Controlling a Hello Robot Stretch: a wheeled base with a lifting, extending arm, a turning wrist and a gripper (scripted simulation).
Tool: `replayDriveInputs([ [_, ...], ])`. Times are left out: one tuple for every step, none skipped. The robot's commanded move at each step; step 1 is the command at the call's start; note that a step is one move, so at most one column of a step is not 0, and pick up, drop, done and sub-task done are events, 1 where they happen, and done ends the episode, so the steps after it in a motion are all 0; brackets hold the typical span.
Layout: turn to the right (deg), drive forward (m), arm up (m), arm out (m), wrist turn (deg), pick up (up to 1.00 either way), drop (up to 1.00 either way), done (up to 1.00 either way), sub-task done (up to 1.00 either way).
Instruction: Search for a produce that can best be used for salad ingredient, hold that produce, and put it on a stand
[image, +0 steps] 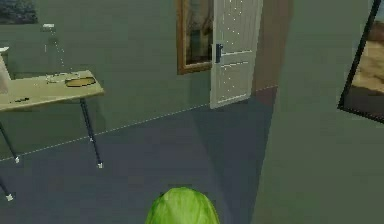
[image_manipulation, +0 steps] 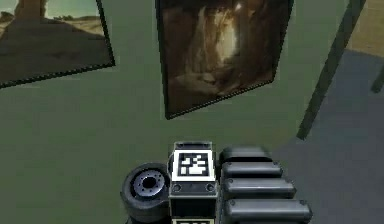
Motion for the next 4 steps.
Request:
replayDriveInputs([
  [0.0, 0.8, 0.0, 0.0, 0.0, 0.0, 0.0, 0.0, 0.0],
  [0.0, 0.3, 0.0, 0.0, 0.0, 0.0, 0.0, 0.0, 0.0],
  [45.0, 0.0, 0.0, 0.0, 0.0, 0.0, 0.0, 0.0, 0.0],
  [0.0, 1.0, 0.0, 0.0, 0.0, 0.0, 0.0, 0.0, 0.0],
])
